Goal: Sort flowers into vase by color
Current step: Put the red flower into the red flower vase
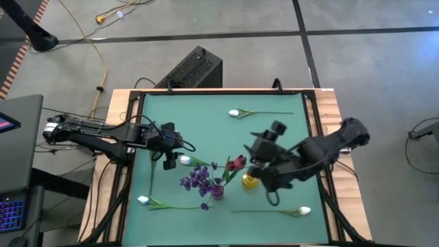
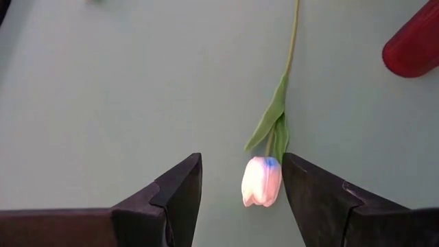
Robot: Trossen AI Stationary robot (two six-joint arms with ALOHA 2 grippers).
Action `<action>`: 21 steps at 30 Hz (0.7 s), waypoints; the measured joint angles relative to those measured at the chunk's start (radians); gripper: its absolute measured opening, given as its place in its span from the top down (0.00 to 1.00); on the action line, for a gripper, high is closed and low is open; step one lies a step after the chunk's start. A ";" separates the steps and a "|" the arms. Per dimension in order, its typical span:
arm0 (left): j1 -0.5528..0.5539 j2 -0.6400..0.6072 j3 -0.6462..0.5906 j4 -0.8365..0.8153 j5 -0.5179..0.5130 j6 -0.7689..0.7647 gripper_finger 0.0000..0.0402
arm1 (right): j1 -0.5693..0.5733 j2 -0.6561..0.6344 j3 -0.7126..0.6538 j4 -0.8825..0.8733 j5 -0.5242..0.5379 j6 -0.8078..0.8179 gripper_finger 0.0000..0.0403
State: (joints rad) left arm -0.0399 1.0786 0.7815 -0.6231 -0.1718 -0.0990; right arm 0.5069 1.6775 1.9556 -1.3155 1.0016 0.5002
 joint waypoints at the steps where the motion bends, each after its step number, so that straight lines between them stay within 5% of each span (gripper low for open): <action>1: 0.000 0.000 0.000 0.000 0.000 0.000 0.53 | -0.002 0.011 0.000 0.025 -0.016 -0.031 0.42; 10: 0.000 0.000 0.000 -0.007 -0.004 0.027 0.53 | 0.032 -0.004 0.001 0.130 -0.184 -0.106 0.42; 21: 0.000 0.000 0.002 -0.054 -0.024 0.008 0.53 | -0.005 -0.005 0.001 -0.080 -0.219 0.022 0.42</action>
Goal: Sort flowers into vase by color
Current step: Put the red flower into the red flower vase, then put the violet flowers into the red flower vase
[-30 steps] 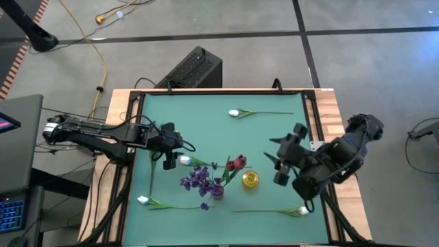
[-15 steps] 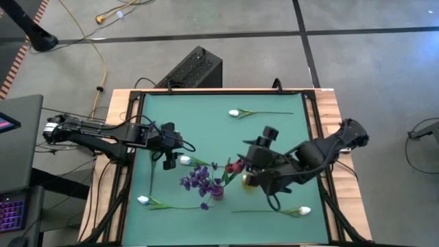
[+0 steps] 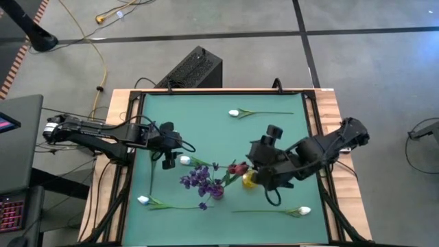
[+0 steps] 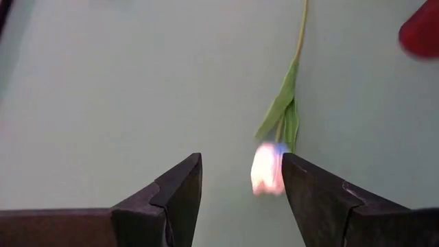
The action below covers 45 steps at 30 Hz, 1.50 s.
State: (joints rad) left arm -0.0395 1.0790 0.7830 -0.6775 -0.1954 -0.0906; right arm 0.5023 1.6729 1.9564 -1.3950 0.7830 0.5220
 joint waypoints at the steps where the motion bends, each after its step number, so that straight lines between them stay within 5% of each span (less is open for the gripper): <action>1: 0.000 0.000 0.008 -0.041 -0.005 -0.014 0.53 | -0.003 0.000 0.000 -0.021 0.001 0.014 0.42; 6: 0.008 0.000 0.067 -0.256 -0.132 -0.222 0.53 | 0.036 0.000 0.000 -0.142 0.026 0.105 0.42; 11: 0.081 0.000 0.036 -0.394 0.019 -0.526 0.53 | 0.098 -0.020 -0.044 -0.168 0.060 0.144 0.42; 16: 0.088 0.000 -0.023 -0.472 0.115 -0.668 0.53 | 0.114 -0.113 -0.233 -0.166 0.042 0.220 0.42; 20: 0.061 0.002 -0.048 -0.468 0.196 -0.758 0.53 | 0.109 -0.218 -0.408 -0.067 -0.004 0.275 0.42; 29: 0.014 0.003 -0.129 -0.446 0.201 -0.944 0.53 | 0.171 -0.364 -0.664 0.199 -0.032 0.233 0.42; 45: -0.030 0.003 -0.339 -0.136 0.218 -1.135 0.53 | 0.192 -0.369 -0.736 0.205 -0.120 0.229 0.42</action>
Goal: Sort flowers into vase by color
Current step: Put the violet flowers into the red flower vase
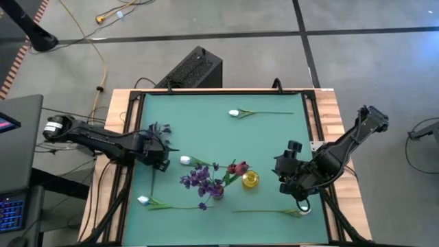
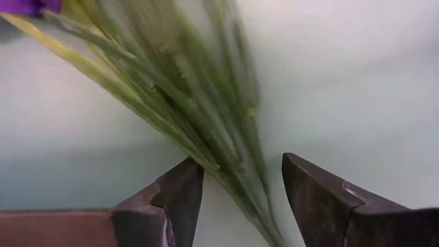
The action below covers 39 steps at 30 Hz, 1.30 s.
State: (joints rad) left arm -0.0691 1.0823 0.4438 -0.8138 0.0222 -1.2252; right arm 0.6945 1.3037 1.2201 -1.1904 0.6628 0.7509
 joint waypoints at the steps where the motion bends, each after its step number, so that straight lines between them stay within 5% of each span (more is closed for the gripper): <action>1: -0.005 -0.001 -0.008 0.009 0.001 -0.002 0.53 | 0.000 0.000 0.000 0.000 -0.008 0.000 0.42; 7: -0.042 0.016 -0.012 0.038 -0.033 0.010 0.59 | 0.000 0.000 0.000 0.002 -0.059 0.001 0.42; 17: -0.063 0.017 0.040 0.122 -0.215 0.105 0.97 | -0.003 0.000 0.000 0.019 -0.071 -0.027 0.42; 31: -0.049 0.015 0.483 0.127 -0.584 0.476 0.97 | -0.043 0.000 0.001 0.102 -0.087 -0.055 0.42; 39: -0.171 0.008 0.769 0.254 -0.899 0.838 0.97 | -0.043 0.028 0.001 0.186 -0.088 -0.102 0.42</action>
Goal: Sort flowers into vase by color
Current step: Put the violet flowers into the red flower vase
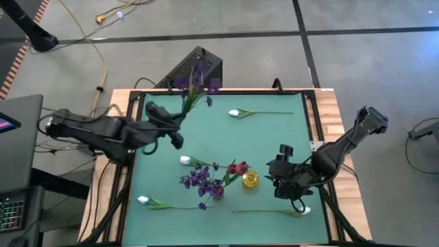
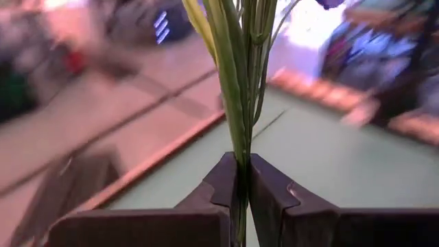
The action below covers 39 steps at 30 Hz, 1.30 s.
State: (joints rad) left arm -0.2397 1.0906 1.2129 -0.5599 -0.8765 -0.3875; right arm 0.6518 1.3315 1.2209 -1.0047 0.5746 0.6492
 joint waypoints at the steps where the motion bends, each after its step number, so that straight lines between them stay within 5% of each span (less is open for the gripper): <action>1: -0.024 -0.002 0.020 0.063 0.009 0.065 0.97 | 0.000 0.005 0.000 0.011 -0.001 -0.009 0.42; 5: -0.113 -0.002 0.048 0.381 0.187 0.297 0.97 | -0.006 0.017 0.000 0.043 -0.004 -0.030 0.42; 12: -0.201 0.022 0.048 0.837 0.792 0.476 0.97 | -0.006 0.019 0.000 0.051 -0.003 -0.038 0.42; 15: -0.224 0.025 0.049 0.984 0.956 0.491 0.97 | -0.006 0.019 0.000 0.053 -0.003 -0.037 0.42; 27: -0.372 0.235 0.048 1.101 1.195 0.439 0.97 | -0.006 0.019 0.000 0.074 -0.005 -0.022 0.42; 32: -0.517 0.330 0.048 0.978 1.131 0.683 0.97 | 0.003 0.019 0.000 0.077 -0.005 -0.021 0.42; 39: -0.640 0.498 0.048 0.966 0.593 0.931 0.97 | 0.002 0.023 0.000 0.082 -0.005 -0.021 0.42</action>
State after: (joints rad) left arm -0.8798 1.5889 1.2610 0.4063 -0.2834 0.5432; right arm 0.6541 1.3550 1.2213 -0.9227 0.5693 0.6278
